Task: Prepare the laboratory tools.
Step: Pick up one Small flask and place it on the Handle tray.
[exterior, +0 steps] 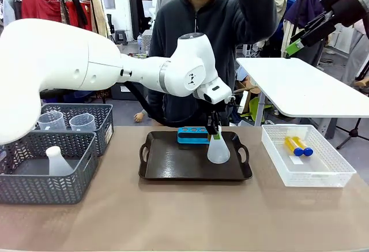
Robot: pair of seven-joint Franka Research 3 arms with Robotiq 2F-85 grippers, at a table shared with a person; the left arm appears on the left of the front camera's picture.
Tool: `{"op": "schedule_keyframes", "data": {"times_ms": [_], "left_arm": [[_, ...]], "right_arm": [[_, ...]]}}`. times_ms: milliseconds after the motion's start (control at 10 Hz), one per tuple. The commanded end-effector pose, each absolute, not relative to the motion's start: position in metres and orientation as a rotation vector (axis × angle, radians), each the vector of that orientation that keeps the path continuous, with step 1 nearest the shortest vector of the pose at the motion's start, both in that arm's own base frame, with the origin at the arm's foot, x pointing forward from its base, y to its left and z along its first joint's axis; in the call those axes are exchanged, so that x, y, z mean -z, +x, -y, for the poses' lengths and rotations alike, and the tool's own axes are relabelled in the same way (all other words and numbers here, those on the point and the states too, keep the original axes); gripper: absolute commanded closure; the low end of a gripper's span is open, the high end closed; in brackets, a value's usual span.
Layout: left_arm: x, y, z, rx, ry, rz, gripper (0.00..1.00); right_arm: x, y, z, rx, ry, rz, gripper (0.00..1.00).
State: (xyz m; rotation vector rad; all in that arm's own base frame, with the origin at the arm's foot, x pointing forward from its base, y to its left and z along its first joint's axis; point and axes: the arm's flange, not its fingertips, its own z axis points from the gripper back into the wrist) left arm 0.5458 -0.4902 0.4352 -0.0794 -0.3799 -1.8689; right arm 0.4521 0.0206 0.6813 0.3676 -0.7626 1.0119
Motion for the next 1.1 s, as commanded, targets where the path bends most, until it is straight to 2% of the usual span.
{"op": "schedule_keyframes", "data": {"times_ms": [0, 300, 800, 900, 1000], "left_arm": [[-0.4388, 0.5510, 0.4920, 1.896, -0.063, 0.365, 1.00], [-0.4353, 0.5518, 0.4933, 1.893, -0.069, 0.354, 1.00], [-0.4323, 0.5543, 0.4923, 1.899, -0.068, 0.340, 0.05], [-0.4322, 0.5547, 0.4913, 1.899, -0.071, 0.342, 0.00], [-0.4334, 0.5536, 0.4919, 1.893, -0.074, 0.348, 0.00]], "right_arm": [[-0.6825, 0.4517, -0.0207, -1.018, 0.370, 0.768, 0.00], [-0.6825, 0.4517, -0.0207, -1.018, 0.370, 0.768, 0.00], [-0.6825, 0.4517, -0.0207, -1.018, 0.370, 0.768, 0.00], [-0.6825, 0.4517, -0.0207, -1.018, 0.370, 0.768, 0.00], [-0.6825, 0.4517, -0.0207, -1.018, 0.370, 0.768, 0.00]]}}
